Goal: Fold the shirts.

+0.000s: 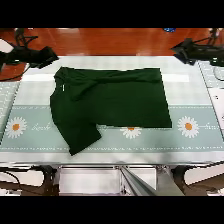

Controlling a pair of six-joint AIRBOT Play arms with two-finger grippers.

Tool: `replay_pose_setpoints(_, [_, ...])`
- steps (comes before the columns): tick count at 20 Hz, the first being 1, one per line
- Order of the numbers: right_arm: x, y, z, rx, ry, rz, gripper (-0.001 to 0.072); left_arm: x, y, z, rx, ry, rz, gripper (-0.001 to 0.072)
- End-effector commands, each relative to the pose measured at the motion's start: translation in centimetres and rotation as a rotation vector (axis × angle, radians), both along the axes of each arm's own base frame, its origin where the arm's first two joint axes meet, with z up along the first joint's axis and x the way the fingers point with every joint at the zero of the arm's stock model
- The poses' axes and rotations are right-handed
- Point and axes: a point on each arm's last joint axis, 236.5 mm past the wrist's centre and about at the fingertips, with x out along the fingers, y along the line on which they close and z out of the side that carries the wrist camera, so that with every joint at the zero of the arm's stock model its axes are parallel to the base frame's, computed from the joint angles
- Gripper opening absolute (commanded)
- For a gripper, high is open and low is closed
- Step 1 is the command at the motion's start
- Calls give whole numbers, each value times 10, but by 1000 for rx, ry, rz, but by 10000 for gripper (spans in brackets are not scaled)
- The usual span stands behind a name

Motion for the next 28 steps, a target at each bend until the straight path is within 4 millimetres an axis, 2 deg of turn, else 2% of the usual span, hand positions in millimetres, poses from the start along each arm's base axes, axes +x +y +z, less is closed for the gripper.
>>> replay_pose_setpoints(1, [-44,-58,17,-42,56,18,412,-70,44,-17,18,264,-43,510])
replay_pose_setpoints(2, [-64,-77,12,-92,102,11,412,-88,59,-19,0,303,-13,510])
replay_pose_setpoints(4, [-104,-109,-7,-167,184,-50,412,-127,73,-31,-21,342,25,509])
replay_pose_setpoints(6, [-137,-124,-34,-182,209,-153,413,-190,70,-66,-67,443,28,509])
replay_pose_setpoints(7, [-155,-121,-49,-157,219,-193,413,-216,63,-82,-112,483,45,509])
replay_pose_setpoints(8, [-173,-108,-61,-129,219,-186,413,-235,53,-95,-191,489,91,509])
replay_pose_setpoints(9, [-188,-91,-71,-99,212,-168,413,-244,40,-102,-270,460,120,509])
replay_pose_setpoints(12, [-222,-54,-87,-19,236,-173,412,-256,19,-120,-440,421,240,508])
replay_pose_setpoints(15, [-240,-39,-89,-16,239,-161,412,-262,14,-140,-474,476,284,508])
replay_pose_setpoints(19, [-243,-33,-86,-14,234,-151,412,-258,5,-157,-481,514,277,508])
replay_pose_setpoints(23, [-247,-30,-87,-6,249,-138,412,-235,-14,-159,-497,456,253,507])
replay_pose_setpoints(24, [-249,-29,-90,1,263,-143,412,-232,-21,-160,-490,456,234,464])
replay_pose_setpoints(25, [-253,-28,-95,-1,285,-143,412,-232,-26,-161,-481,464,208,217])
replay_pose_setpoints(26, [-262,-28,-105,-19,319,-130,412,-230,-31,-161,-477,468,188,30])
replay_pose_setpoints(28, [-284,-27,-126,-37,424,-124,411,-225,-35,-157,-467,457,164,25])
